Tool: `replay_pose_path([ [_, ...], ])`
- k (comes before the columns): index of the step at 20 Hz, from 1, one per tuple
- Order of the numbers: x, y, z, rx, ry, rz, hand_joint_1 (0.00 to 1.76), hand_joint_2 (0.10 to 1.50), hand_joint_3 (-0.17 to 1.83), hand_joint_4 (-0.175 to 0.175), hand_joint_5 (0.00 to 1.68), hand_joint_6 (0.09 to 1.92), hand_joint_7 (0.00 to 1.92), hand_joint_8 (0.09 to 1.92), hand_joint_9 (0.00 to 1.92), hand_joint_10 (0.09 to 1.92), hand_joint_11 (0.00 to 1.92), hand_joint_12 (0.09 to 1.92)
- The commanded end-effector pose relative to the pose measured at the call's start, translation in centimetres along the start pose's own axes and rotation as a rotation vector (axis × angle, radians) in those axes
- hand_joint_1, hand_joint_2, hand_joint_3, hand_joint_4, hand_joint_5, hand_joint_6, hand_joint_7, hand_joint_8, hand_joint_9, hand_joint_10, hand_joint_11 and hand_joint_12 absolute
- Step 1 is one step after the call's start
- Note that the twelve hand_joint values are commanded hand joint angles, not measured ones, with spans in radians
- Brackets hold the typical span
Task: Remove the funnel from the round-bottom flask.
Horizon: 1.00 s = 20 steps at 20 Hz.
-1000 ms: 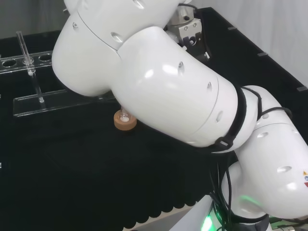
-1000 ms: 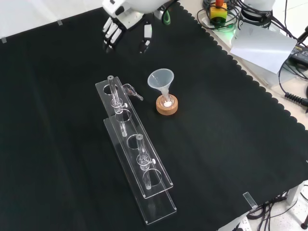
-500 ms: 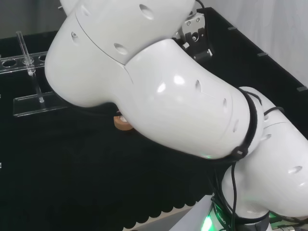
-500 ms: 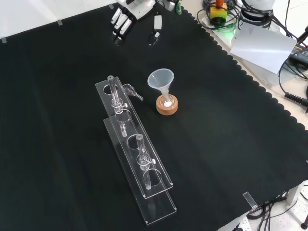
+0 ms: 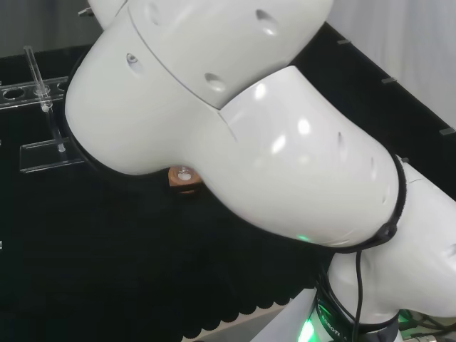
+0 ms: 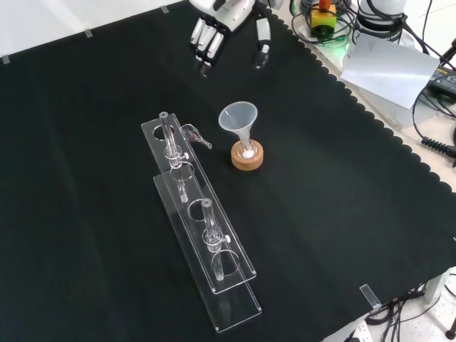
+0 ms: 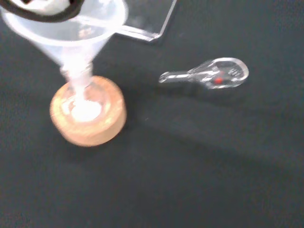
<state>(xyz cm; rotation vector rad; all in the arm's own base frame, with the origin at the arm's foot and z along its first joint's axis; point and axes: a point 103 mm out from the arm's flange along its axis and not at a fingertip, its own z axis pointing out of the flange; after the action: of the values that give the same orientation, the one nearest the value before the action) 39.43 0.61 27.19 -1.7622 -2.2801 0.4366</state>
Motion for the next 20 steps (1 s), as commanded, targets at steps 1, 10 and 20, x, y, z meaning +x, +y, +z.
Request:
replay_pose_path([
  [1,2.6,0.2,-0.1,0.063,0.004,-0.063,0.55,0.64,0.39,-0.053,0.27,0.09,0.13,0.72,0.48,0.69,0.41,1.41],
  [10,4.1,2.8,0.8,0.125,-0.005,-0.081,0.57,0.69,0.25,-0.045,0.15,0.09,0.0,0.51,0.2,0.82,0.43,1.42],
  [20,4.8,5.7,2.2,0.211,-0.011,-0.109,0.58,0.7,0.22,-0.041,0.13,0.09,0.0,0.52,0.23,0.86,0.42,1.44],
])
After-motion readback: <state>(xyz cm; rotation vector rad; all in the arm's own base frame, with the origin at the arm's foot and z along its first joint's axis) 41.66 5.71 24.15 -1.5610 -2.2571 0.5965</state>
